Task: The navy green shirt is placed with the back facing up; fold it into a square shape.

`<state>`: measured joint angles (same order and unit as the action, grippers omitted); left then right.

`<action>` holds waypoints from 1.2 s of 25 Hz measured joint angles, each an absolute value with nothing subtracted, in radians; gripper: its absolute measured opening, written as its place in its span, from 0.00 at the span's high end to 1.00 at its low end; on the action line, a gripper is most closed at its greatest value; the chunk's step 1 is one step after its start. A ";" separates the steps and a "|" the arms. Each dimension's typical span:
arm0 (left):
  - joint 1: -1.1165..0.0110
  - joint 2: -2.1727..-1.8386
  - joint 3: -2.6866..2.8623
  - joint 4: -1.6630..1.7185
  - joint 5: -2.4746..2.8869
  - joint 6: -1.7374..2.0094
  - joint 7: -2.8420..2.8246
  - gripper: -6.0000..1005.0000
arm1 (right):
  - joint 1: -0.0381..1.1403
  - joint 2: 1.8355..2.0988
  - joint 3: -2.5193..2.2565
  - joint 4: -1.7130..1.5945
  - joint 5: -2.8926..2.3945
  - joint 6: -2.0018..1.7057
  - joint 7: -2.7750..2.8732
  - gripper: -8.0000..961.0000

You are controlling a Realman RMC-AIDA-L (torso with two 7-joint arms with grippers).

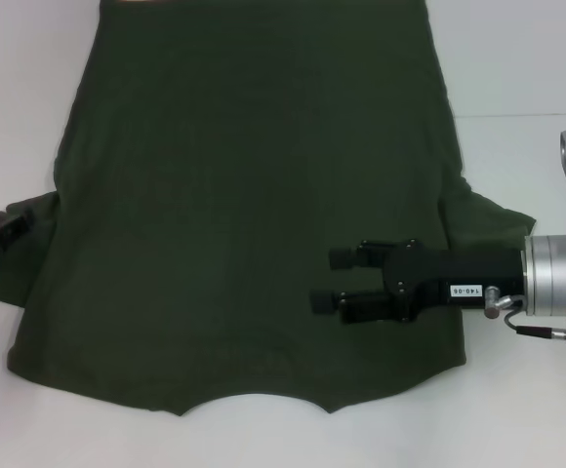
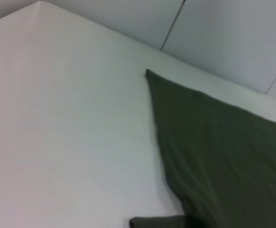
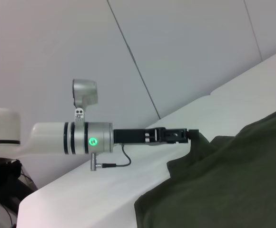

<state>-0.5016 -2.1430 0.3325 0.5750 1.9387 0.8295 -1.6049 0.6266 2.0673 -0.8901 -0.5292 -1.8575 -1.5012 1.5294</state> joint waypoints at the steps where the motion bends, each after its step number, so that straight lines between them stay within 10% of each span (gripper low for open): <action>1: -0.504 -2.145 0.333 0.569 1.939 0.822 -1.594 0.10 | 0.626 2.068 -0.890 -0.529 -1.858 -1.501 1.529 0.05; 30: -0.549 -2.154 0.332 0.526 1.929 0.754 -1.428 0.10 | 0.620 2.071 -0.883 -0.529 -1.854 -1.500 1.529 0.05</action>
